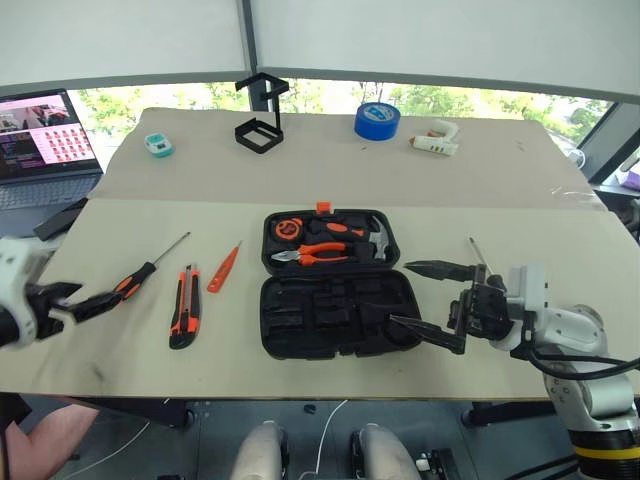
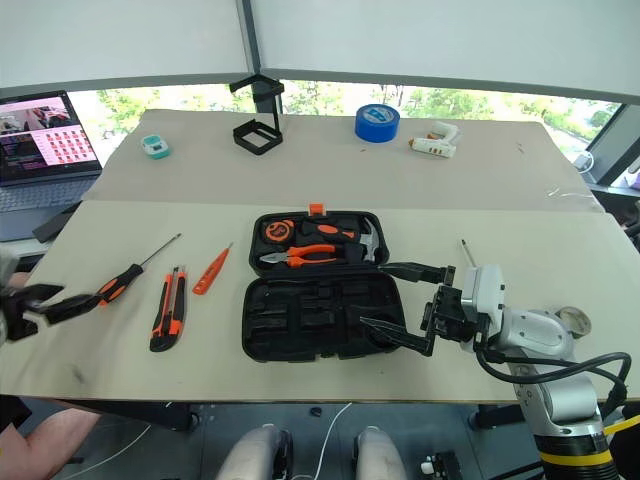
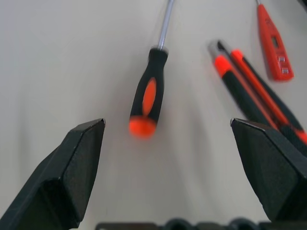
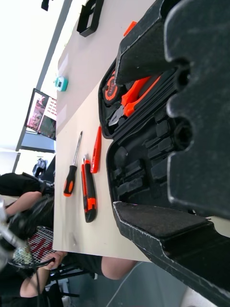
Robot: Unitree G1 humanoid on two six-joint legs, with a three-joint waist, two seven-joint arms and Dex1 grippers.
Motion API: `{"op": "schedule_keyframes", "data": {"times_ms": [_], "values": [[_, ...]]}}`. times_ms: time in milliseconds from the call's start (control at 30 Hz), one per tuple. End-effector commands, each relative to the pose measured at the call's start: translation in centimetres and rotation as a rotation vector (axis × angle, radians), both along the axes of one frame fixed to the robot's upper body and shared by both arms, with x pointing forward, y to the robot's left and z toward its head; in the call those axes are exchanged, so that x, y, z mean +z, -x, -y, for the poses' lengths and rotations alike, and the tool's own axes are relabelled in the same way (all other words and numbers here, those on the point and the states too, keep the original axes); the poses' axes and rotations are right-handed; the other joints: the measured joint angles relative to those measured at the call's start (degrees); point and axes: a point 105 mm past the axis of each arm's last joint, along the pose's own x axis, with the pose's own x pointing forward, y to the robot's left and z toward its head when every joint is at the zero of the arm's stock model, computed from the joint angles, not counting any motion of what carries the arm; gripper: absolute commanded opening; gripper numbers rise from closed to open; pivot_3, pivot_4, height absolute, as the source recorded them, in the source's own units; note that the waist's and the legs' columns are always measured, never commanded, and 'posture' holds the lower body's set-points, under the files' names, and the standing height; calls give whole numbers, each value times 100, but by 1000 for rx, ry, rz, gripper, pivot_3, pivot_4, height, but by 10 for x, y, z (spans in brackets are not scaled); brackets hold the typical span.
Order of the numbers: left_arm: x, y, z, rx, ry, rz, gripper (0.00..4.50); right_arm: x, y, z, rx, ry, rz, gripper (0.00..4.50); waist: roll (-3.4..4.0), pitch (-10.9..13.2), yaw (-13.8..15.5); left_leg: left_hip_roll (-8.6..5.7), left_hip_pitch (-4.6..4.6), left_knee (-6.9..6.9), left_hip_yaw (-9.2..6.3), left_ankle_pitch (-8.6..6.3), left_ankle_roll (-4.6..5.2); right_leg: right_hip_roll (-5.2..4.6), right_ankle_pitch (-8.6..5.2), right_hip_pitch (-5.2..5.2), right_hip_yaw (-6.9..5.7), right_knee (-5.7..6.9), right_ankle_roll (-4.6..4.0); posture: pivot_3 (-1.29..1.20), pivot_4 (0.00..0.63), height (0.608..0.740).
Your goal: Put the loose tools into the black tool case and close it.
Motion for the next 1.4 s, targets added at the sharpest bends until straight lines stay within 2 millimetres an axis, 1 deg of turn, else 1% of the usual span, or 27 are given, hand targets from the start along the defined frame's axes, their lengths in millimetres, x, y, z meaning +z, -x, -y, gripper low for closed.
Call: {"op": "schedule_keyframes", "data": {"times_ms": [33,100,167,200,300,367,433,500,567,600,633,733,767,800,867,933,1000,1067,1133,1233,1333,1400], "values": [[-22,-12,-11,26,-55,-107,4500,16,-5,-2,-36,-28,33,4474,-5,1,-46,2,-5,0,1,0,0,6,0,-7,0,0,0,0,150,740],[-27,-17,-9,-3,-66,-137,4500,18,-5,-2,-40,-26,36,4474,-5,2,-92,3,-10,0,1,0,-1,10,0,-15,0,7,0,0,150,740],[-30,-21,-8,-12,-58,-151,4500,19,-6,-1,-49,-23,39,4474,-6,2,-79,4,-25,0,3,1,-1,10,-1,-34,1,12,1,0,150,740],[-31,-23,-6,-20,-46,-154,4242,19,-8,-1,-57,-22,41,4499,-5,2,-66,2,-26,0,2,3,-5,8,-2,-35,0,19,3,0,150,740],[-31,-27,1,-58,-9,-150,3366,21,-10,1,-80,-30,47,4500,-6,2,-49,1,-23,2,6,6,-7,5,-3,-35,3,25,4,0,150,740],[-25,-28,-1,-56,6,-133,2504,23,-11,3,-92,-36,50,4500,-6,2,-34,1,-22,4,6,6,-6,1,-4,-34,4,27,5,0,150,740],[-15,-27,-2,-77,32,-98,1694,25,-10,6,-94,-43,52,4500,-6,2,-22,1,-24,6,6,6,-6,0,-6,-34,5,28,8,0,150,740],[2,-27,2,-149,30,-10,893,27,-8,8,-90,-48,59,4500,-7,3,-16,2,-28,8,5,6,-6,-1,-6,-36,4,29,9,0,150,740],[23,-28,14,-274,24,116,847,28,-5,10,-79,-40,70,4500,-10,5,-10,4,-29,9,4,6,-6,-1,-6,-38,4,30,9,0,150,740],[35,-26,26,-377,14,185,847,28,-4,12,-73,-21,79,4500,-13,6,-9,5,-32,9,3,6,-6,-2,-6,-40,4,30,9,0,150,740],[42,-22,39,-474,1,230,847,27,-3,15,-71,-5,83,4500,-15,7,-4,7,-35,11,3,6,-6,-2,-5,-43,4,31,8,0,150,740],[44,-8,81,-727,-28,205,847,28,-5,27,-95,41,79,4500,-15,7,44,7,-42,17,4,6,-6,-10,-5,-45,3,31,7,0,150,740],[43,-5,98,-801,-27,199,847,28,-6,32,-104,65,76,4500,-15,7,54,4,-42,18,5,6,-5,-13,-5,-44,6,31,8,0,150,740],[42,-3,122,-889,-29,194,847,27,-8,39,-122,95,67,4500,-15,8,60,4,-41,23,5,6,-4,-13,-5,-40,6,31,8,0,150,740],[38,-1,155,-999,-62,191,847,28,-10,47,-141,134,51,4500,-13,8,86,2,-42,38,4,2,2,-12,-5,-29,2,30,9,0,150,740],[22,-5,180,-1045,-145,134,847,28,-12,52,-142,171,34,4500,-14,8,88,2,-39,48,4,0,6,-8,-6,-19,1,30,12,0,150,740],[3,-15,202,-1015,-190,93,847,26,-14,54,-138,203,6,4500,-14,8,68,-1,-37,55,3,-1,8,3,-5,-14,2,30,14,0,150,740],[-7,-22,224,-1029,-221,116,847,25,-16,54,-136,216,0,4500,-13,8,51,-6,-34,56,1,-2,9,6,-6,-10,4,32,16,0,150,740],[-9,-25,242,-1044,-226,142,847,25,-17,51,-133,214,1,4500,-16,10,29,-4,-33,57,-2,-3,11,10,-6,-8,8,32,17,0,150,740],[-14,-30,257,-1052,-271,150,847,24,-15,46,-121,207,-5,4500,-16,10,30,-1,-35,59,-8,-4,12,14,-6,-10,7,32,17,0,150,740],[-19,-31,263,-1075,-329,130,847,22,-14,43,-116,204,-16,4500,-16,10,34,-2,-36,64,-10,-5,14,14,-6,-10,8,32,17,0,150,740],[-21,-34,263,-1078,-373,124,847,22,-13,43,-121,203,-25,4500,-16,10,41,-1,-38,72,-11,-8,19,14,-7,-9,8,32,19,0,150,740]]}}
